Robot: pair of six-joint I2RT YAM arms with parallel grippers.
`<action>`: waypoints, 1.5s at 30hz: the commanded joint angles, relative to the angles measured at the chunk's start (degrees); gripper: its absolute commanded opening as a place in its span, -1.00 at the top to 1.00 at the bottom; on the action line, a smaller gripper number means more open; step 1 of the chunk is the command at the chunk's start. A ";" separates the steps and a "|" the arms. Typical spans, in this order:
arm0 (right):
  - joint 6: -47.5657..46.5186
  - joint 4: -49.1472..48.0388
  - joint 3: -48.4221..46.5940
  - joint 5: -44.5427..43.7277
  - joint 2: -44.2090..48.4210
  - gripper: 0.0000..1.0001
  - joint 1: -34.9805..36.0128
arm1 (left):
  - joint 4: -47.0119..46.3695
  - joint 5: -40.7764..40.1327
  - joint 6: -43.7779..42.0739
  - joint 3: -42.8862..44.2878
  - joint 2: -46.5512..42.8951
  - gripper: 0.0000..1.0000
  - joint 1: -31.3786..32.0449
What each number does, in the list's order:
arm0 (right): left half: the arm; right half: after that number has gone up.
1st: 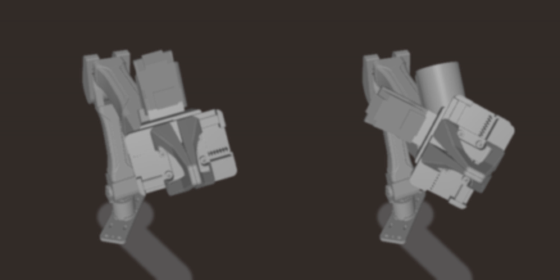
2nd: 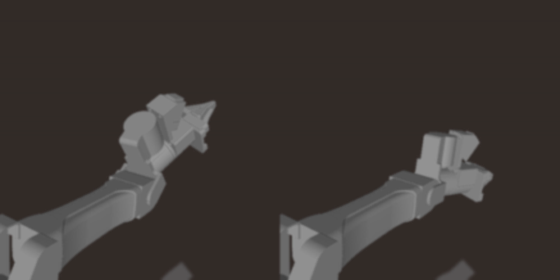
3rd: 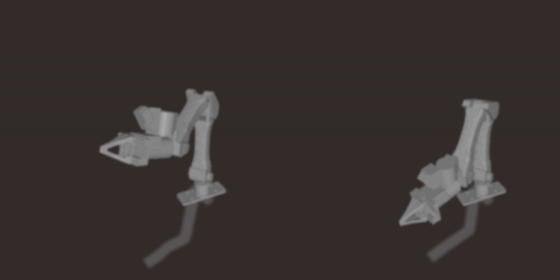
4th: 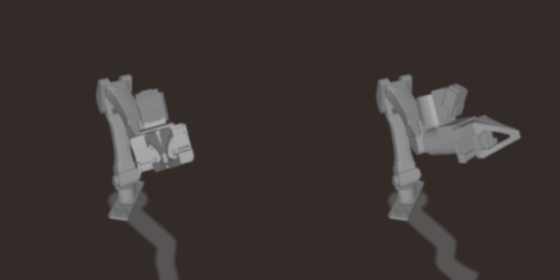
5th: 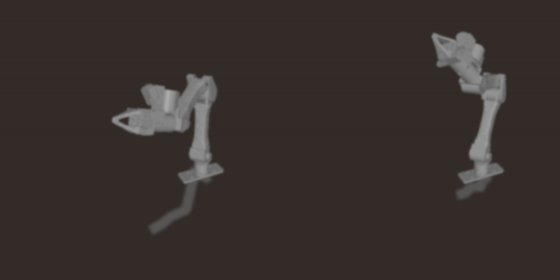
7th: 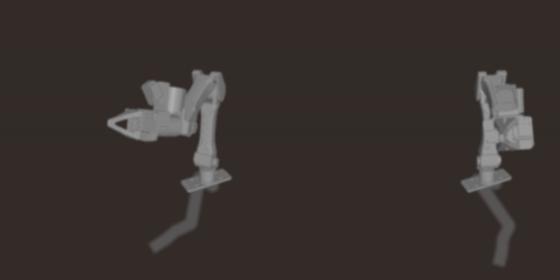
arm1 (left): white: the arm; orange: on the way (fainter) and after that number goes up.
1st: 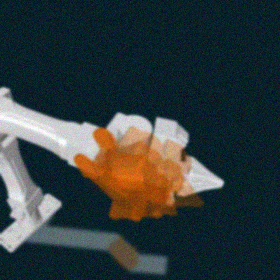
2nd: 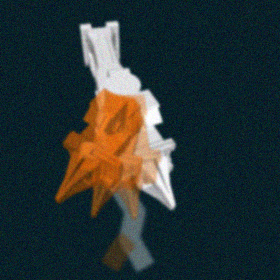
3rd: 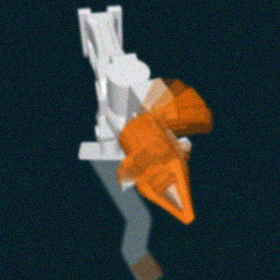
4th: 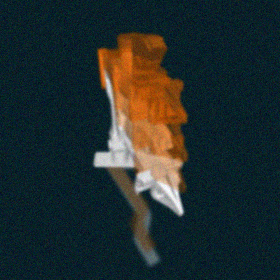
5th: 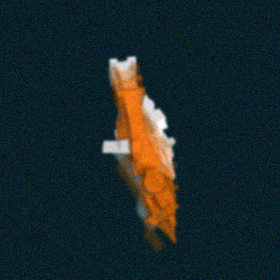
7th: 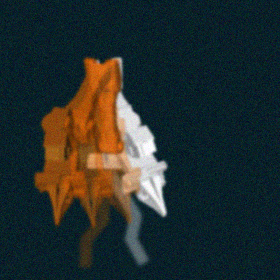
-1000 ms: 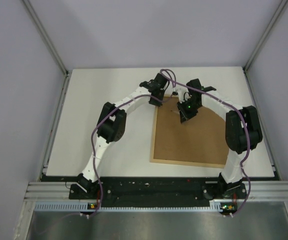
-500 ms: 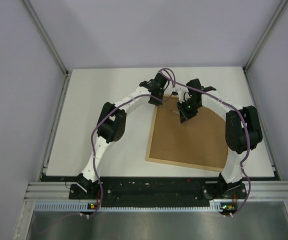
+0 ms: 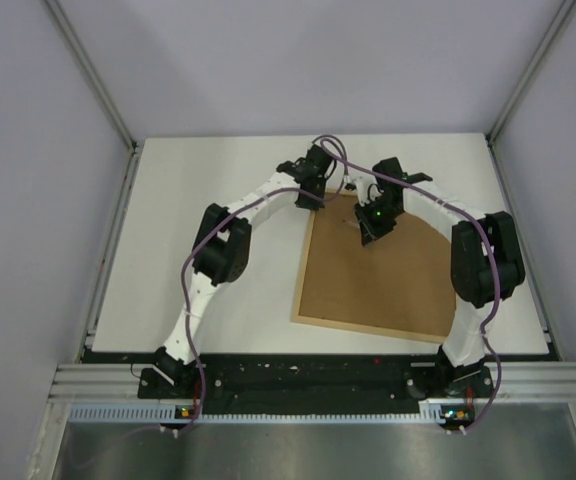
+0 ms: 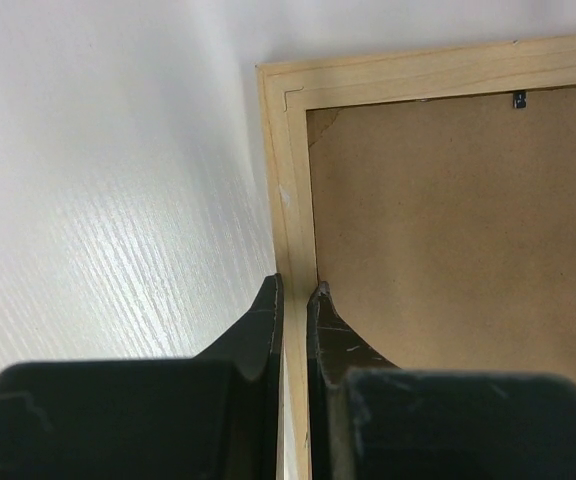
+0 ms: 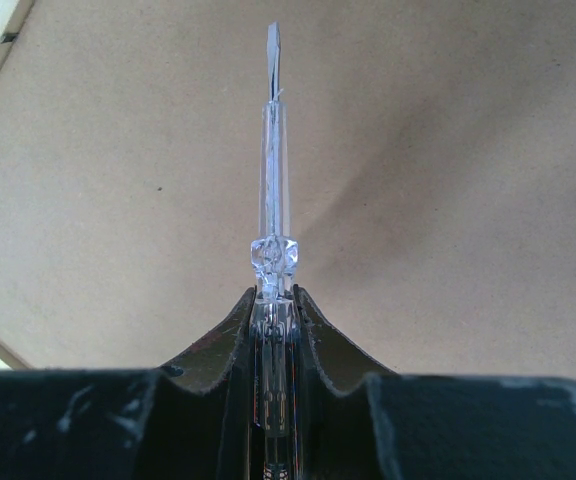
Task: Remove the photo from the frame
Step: Adjust the photo frame at the center of the board.
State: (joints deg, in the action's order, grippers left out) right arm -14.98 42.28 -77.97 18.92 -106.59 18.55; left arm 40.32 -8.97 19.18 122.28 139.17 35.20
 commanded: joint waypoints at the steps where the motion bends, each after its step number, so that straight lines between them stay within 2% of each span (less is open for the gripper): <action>1: 0.22 -3.17 -0.16 -4.31 1.03 1.00 -0.35 | 3.01 2.29 4.02 -2.74 -1.27 1.00 -1.19; 10: 1.71 -3.70 -1.48 -7.93 0.24 1.00 -5.71 | 3.37 0.89 9.30 -9.07 -4.96 1.00 -2.33; 13: 1.80 -3.52 -1.21 -8.11 1.38 1.00 -6.33 | 3.46 -0.69 9.91 -8.90 -6.89 0.43 -2.42; 15: 1.80 -3.17 -1.13 -8.02 2.60 1.00 -6.68 | 2.14 -1.22 9.65 -9.25 -9.35 0.15 -2.85; 19: 1.45 -1.68 -1.22 -7.58 6.29 1.00 -7.12 | -4.88 0.44 6.59 -10.92 -13.75 -0.17 -4.61; 22: 1.10 -0.54 -0.87 -6.53 10.24 1.00 -7.12 | -8.84 3.15 -1.56 -8.64 -13.32 -0.36 -5.40; 24: 1.10 -0.45 -0.25 -5.56 12.62 1.00 -7.21 | -11.30 5.63 -5.72 -6.80 -11.91 -0.43 -5.93; 26: 1.18 -0.53 0.36 -4.51 14.47 1.00 -7.21 | -13.77 14.91 -9.76 -5.83 -10.25 -0.43 -6.98; 29: 0.40 -0.97 1.94 -3.01 16.75 1.00 -7.21 | -14.30 22.83 -15.55 -1.36 -6.47 -0.44 -7.34; 36: -0.84 -2.47 3.00 -3.01 19.40 1.00 -7.30 | -11.14 33.39 -30.23 7.35 1.44 -0.50 -6.99; 40: -1.10 -2.56 3.35 -2.57 20.27 1.00 -7.47 | -9.38 36.04 -38.23 8.50 3.12 -0.66 -6.81; 45: -1.19 -2.64 4.32 -1.69 21.94 1.00 -7.56 | -9.38 29.73 -44.31 8.85 4.96 -0.73 -5.58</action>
State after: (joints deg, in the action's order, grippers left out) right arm -15.33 41.30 -73.91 15.27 -88.62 11.46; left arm 31.07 22.63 -16.19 128.29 143.59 28.71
